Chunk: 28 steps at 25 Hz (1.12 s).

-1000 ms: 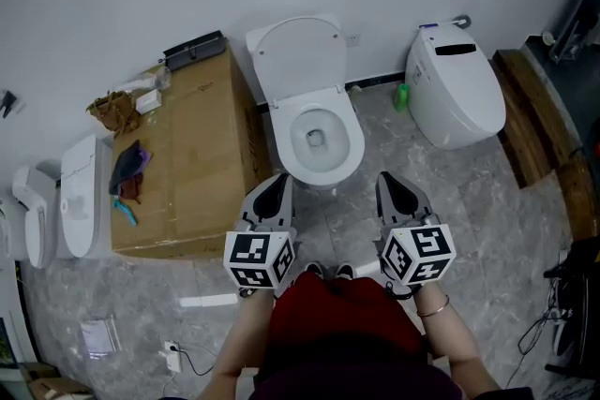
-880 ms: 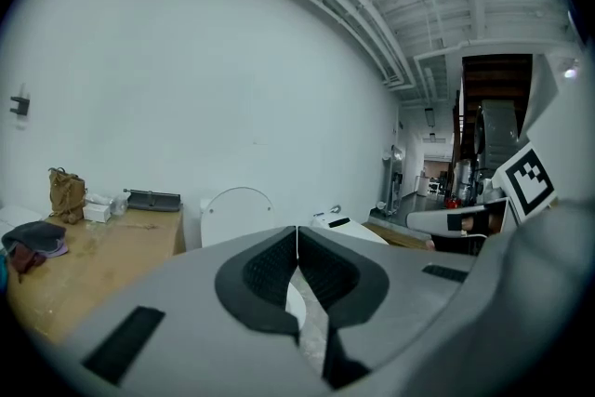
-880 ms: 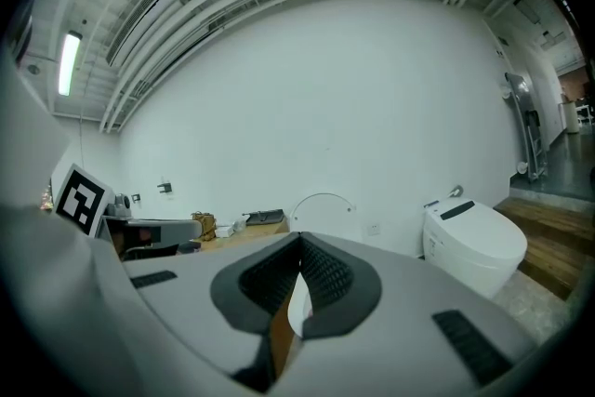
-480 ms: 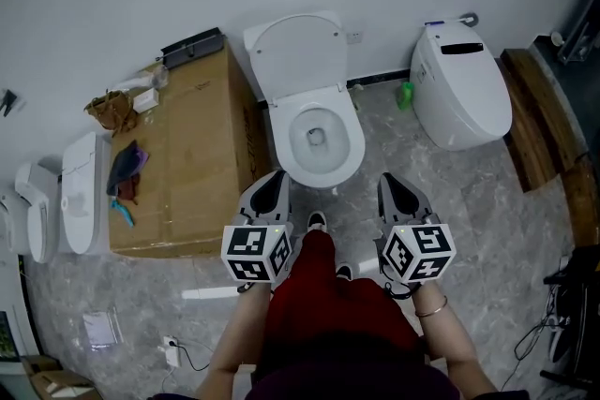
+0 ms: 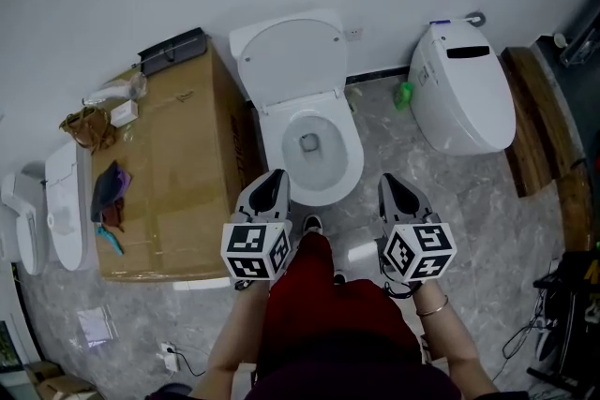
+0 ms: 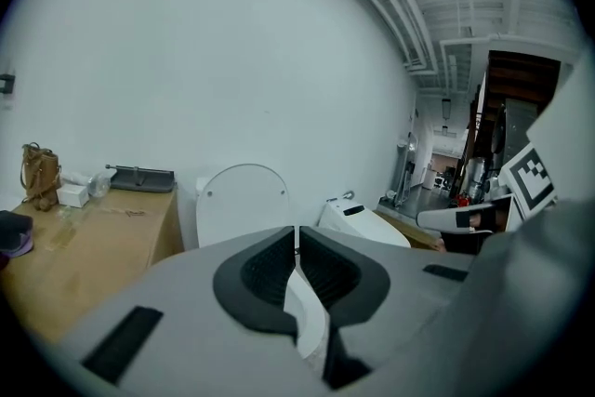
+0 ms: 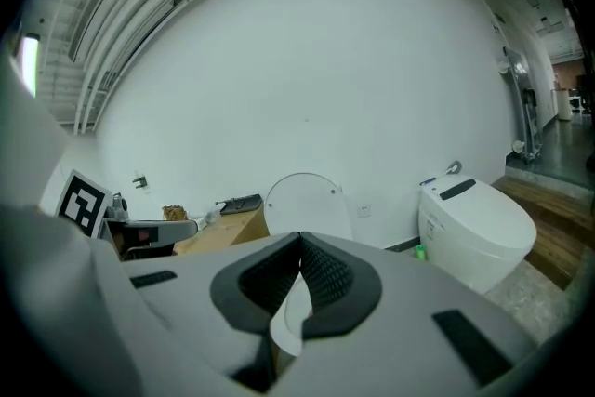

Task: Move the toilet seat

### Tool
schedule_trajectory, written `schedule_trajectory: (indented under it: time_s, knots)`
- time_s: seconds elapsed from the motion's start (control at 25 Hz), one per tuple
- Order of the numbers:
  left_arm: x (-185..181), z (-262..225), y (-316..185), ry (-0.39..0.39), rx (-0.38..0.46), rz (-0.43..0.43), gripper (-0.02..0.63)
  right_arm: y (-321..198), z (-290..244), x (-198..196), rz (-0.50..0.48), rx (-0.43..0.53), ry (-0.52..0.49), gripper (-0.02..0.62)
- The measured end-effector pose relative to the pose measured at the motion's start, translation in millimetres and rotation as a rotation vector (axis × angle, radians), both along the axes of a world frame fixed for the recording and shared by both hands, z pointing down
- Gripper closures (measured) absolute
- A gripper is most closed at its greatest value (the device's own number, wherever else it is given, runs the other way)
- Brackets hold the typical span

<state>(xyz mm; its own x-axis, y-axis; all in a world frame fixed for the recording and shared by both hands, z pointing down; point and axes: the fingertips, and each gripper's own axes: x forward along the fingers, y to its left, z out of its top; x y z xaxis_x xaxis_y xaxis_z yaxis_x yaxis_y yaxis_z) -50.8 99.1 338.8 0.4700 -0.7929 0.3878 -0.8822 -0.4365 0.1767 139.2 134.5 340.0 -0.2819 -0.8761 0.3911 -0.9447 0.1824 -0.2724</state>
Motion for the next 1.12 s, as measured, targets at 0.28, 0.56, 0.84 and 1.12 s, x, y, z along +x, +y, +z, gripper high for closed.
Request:
schedule_trajectory:
  time_s: [0.28, 0.56, 0.84, 1.12]
  knots:
    - [-12, 22, -74, 0.005, -0.058, 0.005, 0.577, -74, 20, -14, 0.008, -0.066, -0.008, 0.580]
    - [-31, 55, -111, 0.016, -0.141, -0.017, 0.575, -120, 46, -21, 0.034, -0.131, -0.009, 0.580]
    - [-37, 95, -125, 0.017, -0.227, -0.016, 0.575, -134, 89, -19, 0.057, -0.230, -0.009, 0.580]
    - [-44, 151, -132, -0.002, -0.323, -0.052, 0.575, -138, 148, -16, 0.035, -0.351, 0.019, 0.580]
